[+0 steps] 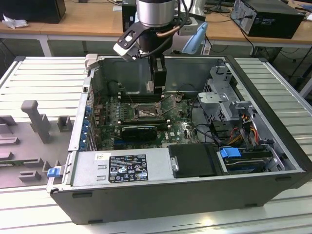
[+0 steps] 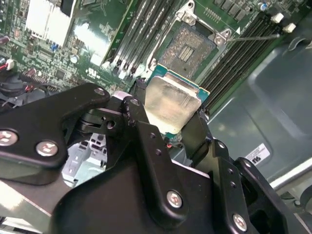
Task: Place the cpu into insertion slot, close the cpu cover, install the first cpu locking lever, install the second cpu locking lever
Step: 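Place the cpu into insertion slot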
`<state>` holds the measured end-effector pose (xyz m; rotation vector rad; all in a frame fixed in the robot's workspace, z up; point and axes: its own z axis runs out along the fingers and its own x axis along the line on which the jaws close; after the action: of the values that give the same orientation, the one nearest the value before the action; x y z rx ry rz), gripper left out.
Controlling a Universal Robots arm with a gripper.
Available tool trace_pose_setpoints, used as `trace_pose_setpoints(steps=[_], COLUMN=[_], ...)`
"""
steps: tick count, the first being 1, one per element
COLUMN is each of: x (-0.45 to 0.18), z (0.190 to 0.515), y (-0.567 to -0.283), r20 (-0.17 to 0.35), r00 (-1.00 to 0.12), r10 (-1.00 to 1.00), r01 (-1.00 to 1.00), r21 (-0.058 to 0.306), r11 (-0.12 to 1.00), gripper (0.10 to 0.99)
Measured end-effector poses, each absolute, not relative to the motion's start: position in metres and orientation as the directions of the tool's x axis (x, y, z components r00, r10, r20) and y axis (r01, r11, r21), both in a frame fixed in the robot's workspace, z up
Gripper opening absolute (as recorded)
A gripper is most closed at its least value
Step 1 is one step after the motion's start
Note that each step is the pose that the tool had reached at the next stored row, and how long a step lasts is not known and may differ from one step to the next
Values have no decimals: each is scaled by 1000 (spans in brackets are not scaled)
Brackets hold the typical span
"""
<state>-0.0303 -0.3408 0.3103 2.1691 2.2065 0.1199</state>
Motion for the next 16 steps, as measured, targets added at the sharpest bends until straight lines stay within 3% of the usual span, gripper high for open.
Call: trace_pose_setpoints(steps=[16], x=[-37], z=[273], y=[-338], r20=[22], r00=[-19], r10=[1000], r01=[996], r21=[87], r11=[17], gripper=[541])
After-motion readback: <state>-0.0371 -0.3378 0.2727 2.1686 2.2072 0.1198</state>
